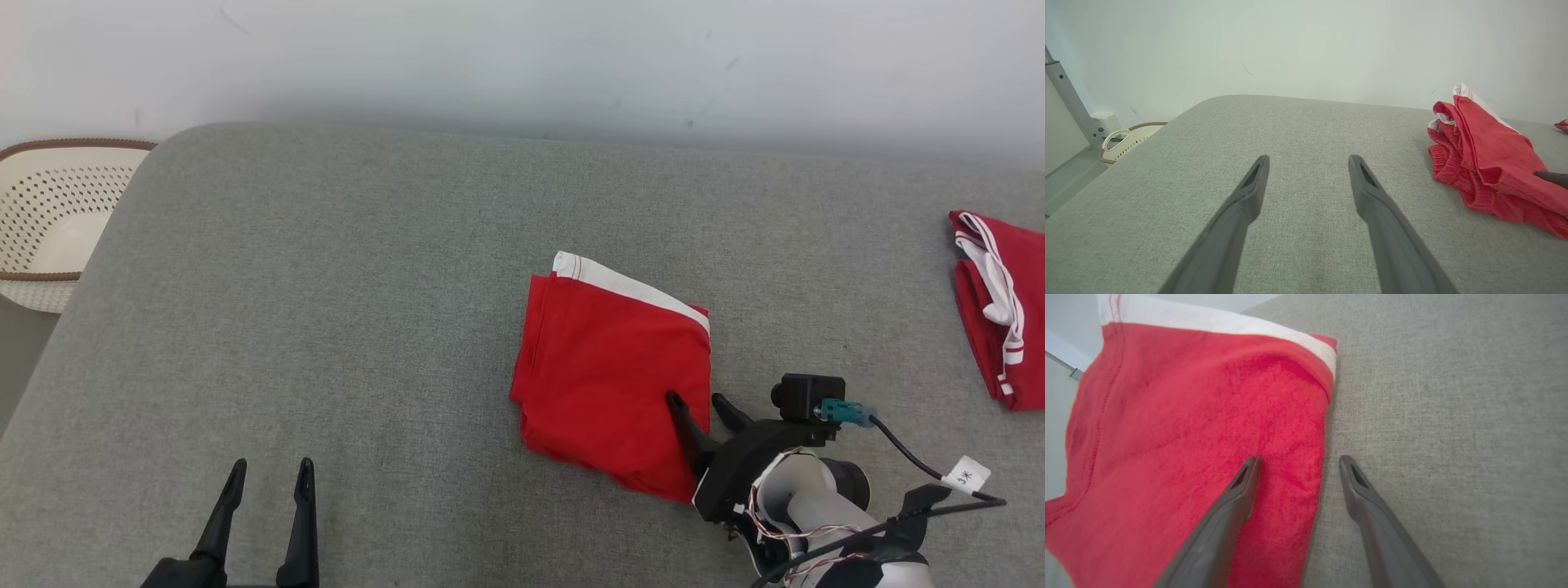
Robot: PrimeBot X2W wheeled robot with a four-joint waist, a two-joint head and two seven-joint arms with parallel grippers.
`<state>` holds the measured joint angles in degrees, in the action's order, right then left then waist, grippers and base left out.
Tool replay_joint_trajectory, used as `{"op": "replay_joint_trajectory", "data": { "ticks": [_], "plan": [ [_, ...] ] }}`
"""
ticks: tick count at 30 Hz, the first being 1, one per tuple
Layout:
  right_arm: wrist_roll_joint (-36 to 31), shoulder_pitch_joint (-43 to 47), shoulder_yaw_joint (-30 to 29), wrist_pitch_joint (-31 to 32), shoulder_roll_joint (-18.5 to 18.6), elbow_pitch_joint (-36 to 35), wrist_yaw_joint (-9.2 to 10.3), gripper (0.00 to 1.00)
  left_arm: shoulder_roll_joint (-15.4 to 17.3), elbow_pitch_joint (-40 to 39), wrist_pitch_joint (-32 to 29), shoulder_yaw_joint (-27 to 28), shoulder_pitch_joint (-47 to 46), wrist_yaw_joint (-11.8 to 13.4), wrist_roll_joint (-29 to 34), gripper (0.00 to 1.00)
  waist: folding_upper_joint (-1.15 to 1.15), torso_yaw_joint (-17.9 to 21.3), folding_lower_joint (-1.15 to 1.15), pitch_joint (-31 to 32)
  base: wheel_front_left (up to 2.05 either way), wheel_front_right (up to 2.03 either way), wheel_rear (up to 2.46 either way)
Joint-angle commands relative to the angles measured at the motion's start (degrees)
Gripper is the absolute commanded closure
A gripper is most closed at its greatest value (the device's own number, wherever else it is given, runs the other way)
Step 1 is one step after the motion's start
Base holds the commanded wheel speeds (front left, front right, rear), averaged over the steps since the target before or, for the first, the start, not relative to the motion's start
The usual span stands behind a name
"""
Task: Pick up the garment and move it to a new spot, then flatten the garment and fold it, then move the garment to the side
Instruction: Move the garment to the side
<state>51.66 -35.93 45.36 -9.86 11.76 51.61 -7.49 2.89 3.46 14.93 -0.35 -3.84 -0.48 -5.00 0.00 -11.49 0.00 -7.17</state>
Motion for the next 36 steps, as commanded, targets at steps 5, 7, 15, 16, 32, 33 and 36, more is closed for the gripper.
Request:
{"op": "replay_joint_trajectory", "data": {
  "ticks": [5, 7, 15, 16, 32, 33, 36],
  "plan": [
    [3.2, -0.5, 3.1, 2.2, -0.3, 0.8, -0.01, 1.0, 0.0, 0.3, 0.2, -0.1, -0.3, -0.2, -0.4, 0.0, 0.0, -0.5, 0.0, -0.2, 0.0, 0.0, 0.0],
    [3.8, -1.6, 4.3, 0.9, 0.0, 0.8, -0.01, 1.0, 0.0, 0.5, 0.2, -0.1, -0.4, -0.2, -0.5, 0.0, 0.0, -0.6, 0.0, -0.2, 0.0, 0.0, 0.0],
    [2.9, -3.9, 8.2, -3.0, 2.6, 0.2, -0.01, 1.0, 0.0, 0.1, 0.2, 1.0, 1.2, 0.5, -0.4, 0.0, 0.0, 1.3, 0.0, 0.8, 0.0, 0.0, 0.0],
    [2.7, -4.2, 8.8, -3.2, 3.0, 0.0, -0.01, 1.0, 0.0, -0.1, 0.2, 1.1, 1.4, 0.5, -0.3, 0.0, 0.0, 1.7, 0.0, 0.9, 0.0, 0.0, 0.0],
    [-0.5, -14.6, 18.2, -1.7, 12.2, -3.3, -0.01, 1.0, 0.9, -2.6, 0.2, 2.6, 0.3, -0.2, 1.0, 0.0, 0.0, 9.9, 0.0, -2.3, 0.0, 0.0, 0.0],
    [-0.5, -15.4, 18.7, -1.3, 12.8, -3.4, -0.01, 1.0, 1.1, -2.9, 0.2, 2.7, 0.2, -0.2, 1.1, 0.0, 0.0, 10.4, 0.0, -2.6, 0.0, 0.0, 0.0],
    [-0.7, -18.0, 20.5, -0.4, 14.9, -3.5, -0.01, 1.0, 1.3, -3.9, 0.2, 2.8, -0.1, -0.1, 1.5, 0.0, 0.0, 11.5, 0.0, -4.0, 0.0, 0.0, 0.0]
  ]
}}
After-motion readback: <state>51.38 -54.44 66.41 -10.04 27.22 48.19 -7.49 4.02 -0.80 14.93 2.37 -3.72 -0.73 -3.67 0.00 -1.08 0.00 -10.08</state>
